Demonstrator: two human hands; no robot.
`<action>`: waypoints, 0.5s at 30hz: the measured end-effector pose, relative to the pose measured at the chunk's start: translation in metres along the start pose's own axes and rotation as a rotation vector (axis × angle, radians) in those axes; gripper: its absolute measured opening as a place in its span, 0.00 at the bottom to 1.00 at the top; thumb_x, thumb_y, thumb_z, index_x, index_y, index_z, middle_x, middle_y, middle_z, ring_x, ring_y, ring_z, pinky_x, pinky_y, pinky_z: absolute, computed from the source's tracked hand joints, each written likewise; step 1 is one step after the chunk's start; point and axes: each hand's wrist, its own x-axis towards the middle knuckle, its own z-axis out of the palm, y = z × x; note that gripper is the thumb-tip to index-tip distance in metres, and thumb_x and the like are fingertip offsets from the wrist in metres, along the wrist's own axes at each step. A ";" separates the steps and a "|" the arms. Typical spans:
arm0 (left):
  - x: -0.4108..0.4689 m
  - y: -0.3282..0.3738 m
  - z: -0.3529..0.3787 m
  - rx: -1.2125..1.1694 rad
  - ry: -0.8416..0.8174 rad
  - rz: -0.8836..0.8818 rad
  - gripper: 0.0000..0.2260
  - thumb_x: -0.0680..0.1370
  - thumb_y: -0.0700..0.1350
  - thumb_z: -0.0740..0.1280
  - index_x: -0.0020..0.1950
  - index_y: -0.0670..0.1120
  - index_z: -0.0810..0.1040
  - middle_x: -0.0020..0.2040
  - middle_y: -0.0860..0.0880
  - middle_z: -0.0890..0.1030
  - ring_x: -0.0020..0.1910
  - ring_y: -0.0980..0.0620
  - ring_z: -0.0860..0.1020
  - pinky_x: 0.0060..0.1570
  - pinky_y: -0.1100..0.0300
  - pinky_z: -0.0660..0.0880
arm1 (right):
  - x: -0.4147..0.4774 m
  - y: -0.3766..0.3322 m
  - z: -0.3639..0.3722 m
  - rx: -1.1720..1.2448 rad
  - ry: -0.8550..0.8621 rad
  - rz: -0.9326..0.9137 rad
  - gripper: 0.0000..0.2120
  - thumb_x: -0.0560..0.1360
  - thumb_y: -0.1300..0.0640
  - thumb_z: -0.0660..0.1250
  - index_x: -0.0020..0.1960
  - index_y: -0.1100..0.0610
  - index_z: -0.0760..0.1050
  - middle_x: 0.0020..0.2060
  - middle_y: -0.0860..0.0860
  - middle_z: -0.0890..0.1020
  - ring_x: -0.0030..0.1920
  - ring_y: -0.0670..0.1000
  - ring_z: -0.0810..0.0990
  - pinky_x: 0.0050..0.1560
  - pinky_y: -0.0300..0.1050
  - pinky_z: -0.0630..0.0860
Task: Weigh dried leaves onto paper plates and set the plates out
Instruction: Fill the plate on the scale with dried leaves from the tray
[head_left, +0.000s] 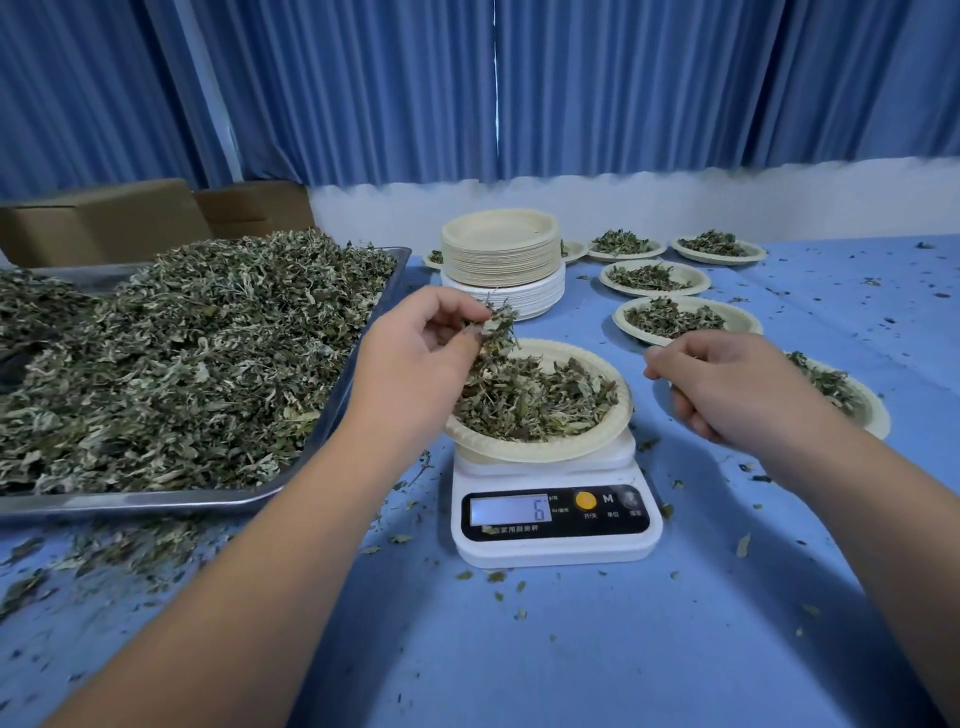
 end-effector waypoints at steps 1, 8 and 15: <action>0.000 -0.001 0.000 0.014 -0.005 -0.007 0.14 0.76 0.32 0.66 0.42 0.51 0.78 0.38 0.52 0.78 0.35 0.60 0.74 0.36 0.68 0.72 | 0.000 0.000 0.000 -0.003 -0.001 -0.001 0.13 0.77 0.48 0.65 0.39 0.55 0.79 0.21 0.47 0.74 0.21 0.46 0.68 0.25 0.40 0.68; -0.007 0.000 0.004 0.200 -0.048 0.123 0.15 0.74 0.35 0.71 0.39 0.56 0.79 0.41 0.58 0.79 0.41 0.60 0.78 0.44 0.68 0.74 | -0.002 -0.001 0.000 -0.025 -0.009 -0.012 0.13 0.77 0.49 0.65 0.40 0.57 0.79 0.21 0.47 0.73 0.21 0.47 0.68 0.23 0.38 0.67; -0.010 -0.002 0.005 0.314 -0.042 0.233 0.07 0.72 0.41 0.75 0.42 0.52 0.81 0.37 0.59 0.77 0.39 0.65 0.74 0.42 0.76 0.67 | -0.004 -0.002 0.002 -0.035 -0.015 -0.008 0.13 0.77 0.48 0.65 0.40 0.56 0.79 0.21 0.47 0.73 0.22 0.48 0.68 0.25 0.39 0.67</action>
